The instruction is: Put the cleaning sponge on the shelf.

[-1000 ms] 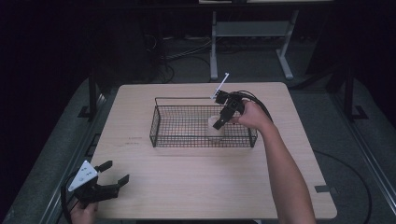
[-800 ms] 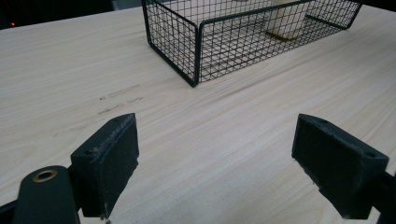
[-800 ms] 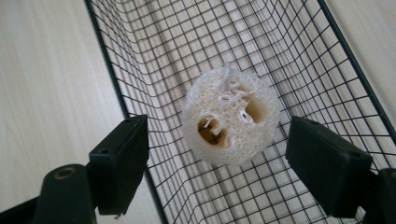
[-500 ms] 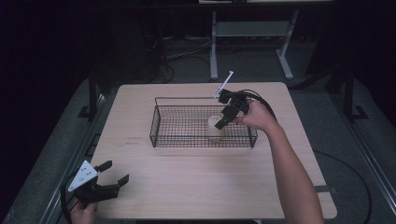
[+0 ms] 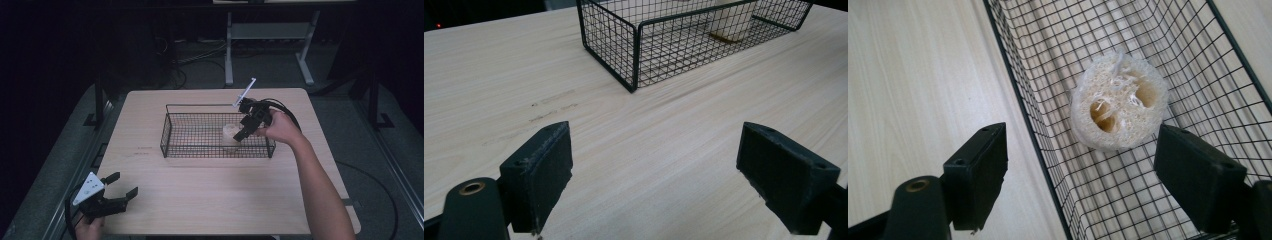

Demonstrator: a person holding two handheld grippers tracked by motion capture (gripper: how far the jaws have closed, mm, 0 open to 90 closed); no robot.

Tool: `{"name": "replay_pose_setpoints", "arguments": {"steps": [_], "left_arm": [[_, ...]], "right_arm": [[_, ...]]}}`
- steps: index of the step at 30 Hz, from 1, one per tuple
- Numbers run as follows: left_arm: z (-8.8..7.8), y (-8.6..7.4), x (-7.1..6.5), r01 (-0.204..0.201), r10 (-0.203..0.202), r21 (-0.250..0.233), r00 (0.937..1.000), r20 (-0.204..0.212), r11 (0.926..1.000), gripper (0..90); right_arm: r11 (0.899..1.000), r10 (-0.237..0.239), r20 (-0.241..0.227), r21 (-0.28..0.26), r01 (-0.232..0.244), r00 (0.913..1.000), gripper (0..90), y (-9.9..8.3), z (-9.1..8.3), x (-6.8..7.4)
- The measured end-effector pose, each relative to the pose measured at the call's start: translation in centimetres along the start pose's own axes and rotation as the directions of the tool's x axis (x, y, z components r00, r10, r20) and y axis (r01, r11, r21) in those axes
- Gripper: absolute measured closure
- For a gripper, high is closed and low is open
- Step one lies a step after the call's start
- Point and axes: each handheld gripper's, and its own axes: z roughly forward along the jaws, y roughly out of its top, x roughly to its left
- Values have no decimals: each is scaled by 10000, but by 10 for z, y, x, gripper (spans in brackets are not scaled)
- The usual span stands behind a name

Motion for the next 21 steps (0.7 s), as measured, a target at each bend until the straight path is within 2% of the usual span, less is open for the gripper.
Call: {"name": "replay_pose_setpoints", "arguments": {"steps": [21], "left_arm": [[0, 0, -1, -39, 39, 10, 10000, 1, 10000, 139]], "right_arm": [[10000, 6, -44, -13, -7, 10000, 209, -21, -10, 11]]}}
